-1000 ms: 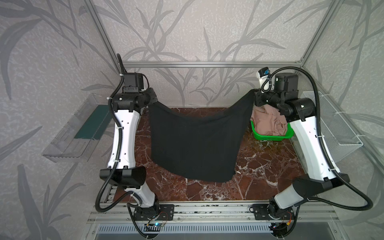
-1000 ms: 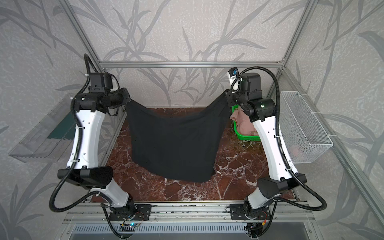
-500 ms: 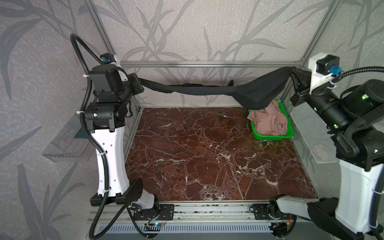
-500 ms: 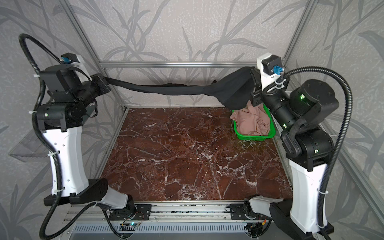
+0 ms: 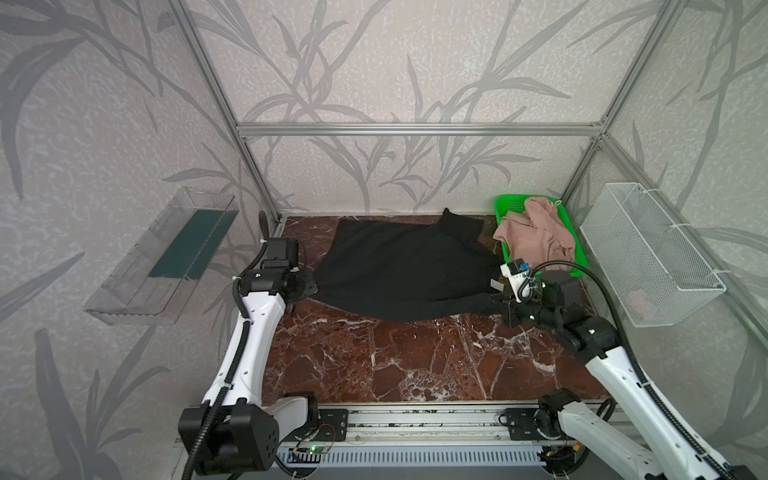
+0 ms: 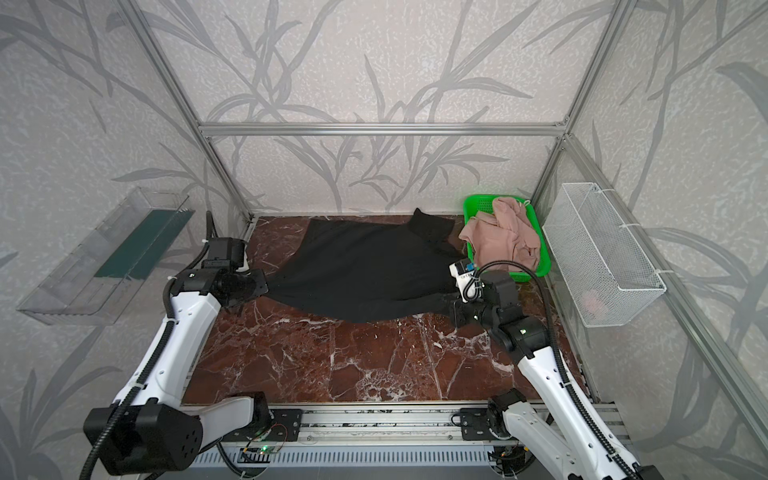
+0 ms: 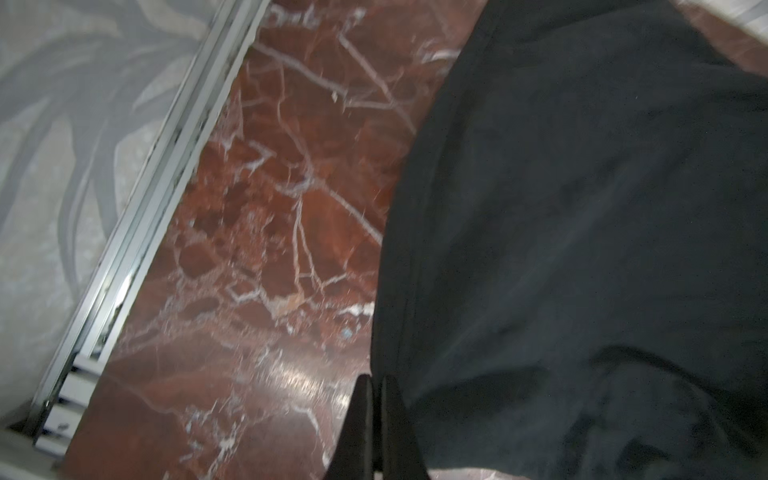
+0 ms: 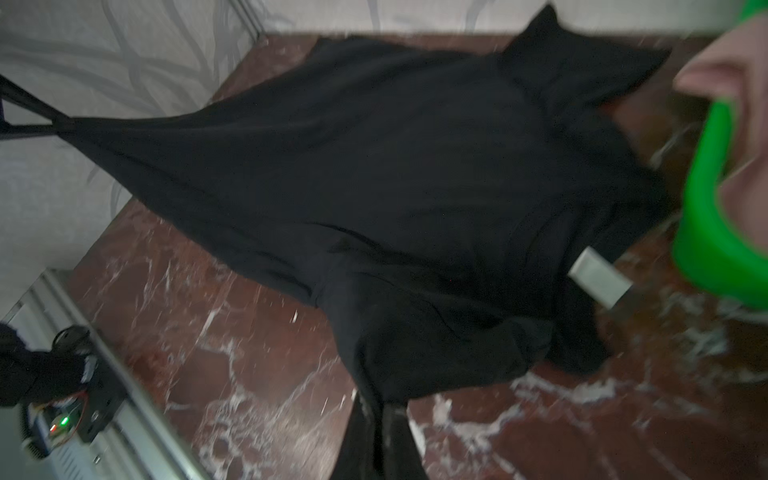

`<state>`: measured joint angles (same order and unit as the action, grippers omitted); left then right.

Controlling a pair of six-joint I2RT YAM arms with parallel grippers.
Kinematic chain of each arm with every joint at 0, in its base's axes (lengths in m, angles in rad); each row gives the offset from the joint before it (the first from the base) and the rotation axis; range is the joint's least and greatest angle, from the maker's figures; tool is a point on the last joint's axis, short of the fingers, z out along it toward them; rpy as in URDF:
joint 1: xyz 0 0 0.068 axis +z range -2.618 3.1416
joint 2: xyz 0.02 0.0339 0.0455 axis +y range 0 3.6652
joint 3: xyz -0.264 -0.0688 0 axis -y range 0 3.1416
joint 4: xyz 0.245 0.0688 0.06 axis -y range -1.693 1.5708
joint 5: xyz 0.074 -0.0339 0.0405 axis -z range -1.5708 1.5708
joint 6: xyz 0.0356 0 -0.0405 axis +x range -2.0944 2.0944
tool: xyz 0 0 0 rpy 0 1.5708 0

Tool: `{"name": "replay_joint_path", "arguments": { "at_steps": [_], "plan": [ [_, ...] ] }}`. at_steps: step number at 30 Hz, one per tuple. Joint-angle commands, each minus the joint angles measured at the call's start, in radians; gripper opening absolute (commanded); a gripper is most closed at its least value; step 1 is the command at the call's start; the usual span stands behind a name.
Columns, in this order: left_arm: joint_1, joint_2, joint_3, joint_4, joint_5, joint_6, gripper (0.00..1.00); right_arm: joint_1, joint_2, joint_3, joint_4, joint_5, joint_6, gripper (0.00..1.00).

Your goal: Fold and stack the mixed laundry pile

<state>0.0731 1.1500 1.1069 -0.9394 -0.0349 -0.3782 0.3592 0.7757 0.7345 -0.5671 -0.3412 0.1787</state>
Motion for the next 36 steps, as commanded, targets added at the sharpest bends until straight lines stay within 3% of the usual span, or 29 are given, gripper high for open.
{"name": "replay_joint_path", "arguments": {
  "at_steps": [1, 7, 12, 16, 24, 36],
  "plan": [
    [0.006, -0.087, -0.025, -0.053, -0.083, -0.054, 0.00, 0.070, -0.119, -0.037, -0.036, 0.018, 0.191, 0.00],
    [0.007, -0.113, -0.042, -0.114, -0.127, -0.109, 0.00, 0.102, -0.141, -0.060, -0.177, 0.099, 0.260, 0.00],
    [0.007, -0.112, -0.113, -0.098, -0.112, -0.165, 0.00, 0.102, -0.093, -0.032, -0.187, 0.143, 0.229, 0.00],
    [0.007, -0.103, -0.161, -0.052, -0.152, -0.218, 0.00, 0.102, 0.060, 0.029, -0.132, 0.153, 0.194, 0.00],
    [0.017, -0.040, -0.174, -0.059, -0.380, -0.303, 0.00, 0.101, 0.421, 0.222, -0.041, 0.180, 0.096, 0.00],
    [0.099, 0.076, -0.244, 0.046, -0.309, -0.394, 0.00, -0.017, 0.737, 0.397, 0.052, 0.112, 0.086, 0.00]
  ]
}}
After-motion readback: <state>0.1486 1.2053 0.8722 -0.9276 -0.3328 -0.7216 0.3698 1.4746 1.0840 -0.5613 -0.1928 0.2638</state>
